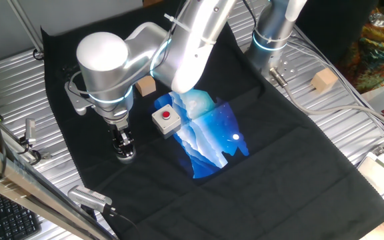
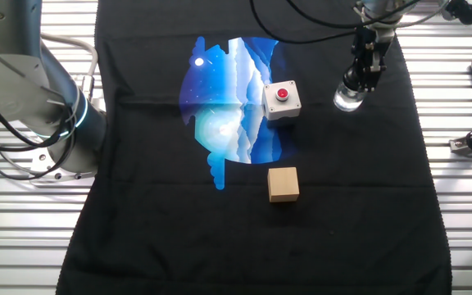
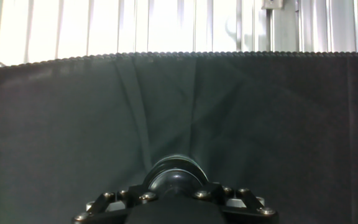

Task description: Screw the lid onto the jar

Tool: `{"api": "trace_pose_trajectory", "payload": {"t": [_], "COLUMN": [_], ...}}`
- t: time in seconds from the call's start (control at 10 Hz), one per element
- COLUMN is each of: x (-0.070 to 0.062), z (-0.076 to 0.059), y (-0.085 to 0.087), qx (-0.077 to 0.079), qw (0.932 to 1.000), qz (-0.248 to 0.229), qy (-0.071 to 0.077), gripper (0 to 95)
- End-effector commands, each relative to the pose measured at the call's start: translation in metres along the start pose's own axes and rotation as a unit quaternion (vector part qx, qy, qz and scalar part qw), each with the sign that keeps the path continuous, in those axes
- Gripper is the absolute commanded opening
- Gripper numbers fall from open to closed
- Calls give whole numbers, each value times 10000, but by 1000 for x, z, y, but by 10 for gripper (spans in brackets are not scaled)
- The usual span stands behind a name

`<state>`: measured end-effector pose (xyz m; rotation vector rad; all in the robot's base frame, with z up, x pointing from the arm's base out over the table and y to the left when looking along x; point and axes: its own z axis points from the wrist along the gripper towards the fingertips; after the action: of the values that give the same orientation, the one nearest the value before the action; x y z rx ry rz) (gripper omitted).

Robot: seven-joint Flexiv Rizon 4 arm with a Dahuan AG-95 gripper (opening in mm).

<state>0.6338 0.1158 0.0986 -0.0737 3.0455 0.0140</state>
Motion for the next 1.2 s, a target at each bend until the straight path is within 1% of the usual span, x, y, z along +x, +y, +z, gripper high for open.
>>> {"api": "trace_pose_trajectory", "payload": {"t": [0.1,0.3,0.4,0.5,0.6,0.8,1.2], "x": [1,0,0,0,0,0,-1], "z": [1,1,1,1,1,3,3], "y": [1,0,0,0,0,-1,-1], "qx": [31,118,27,-4,-269,-142,-159], "qw": [10000,9999,10000,10000,9996,9999,9999], "qz": [-15,-69,-42,-41,70,-1,-25], "qy": [-7,7,-6,-12,-42,-24,-15], "gripper": [570,570,570,570,760,760,760]}}
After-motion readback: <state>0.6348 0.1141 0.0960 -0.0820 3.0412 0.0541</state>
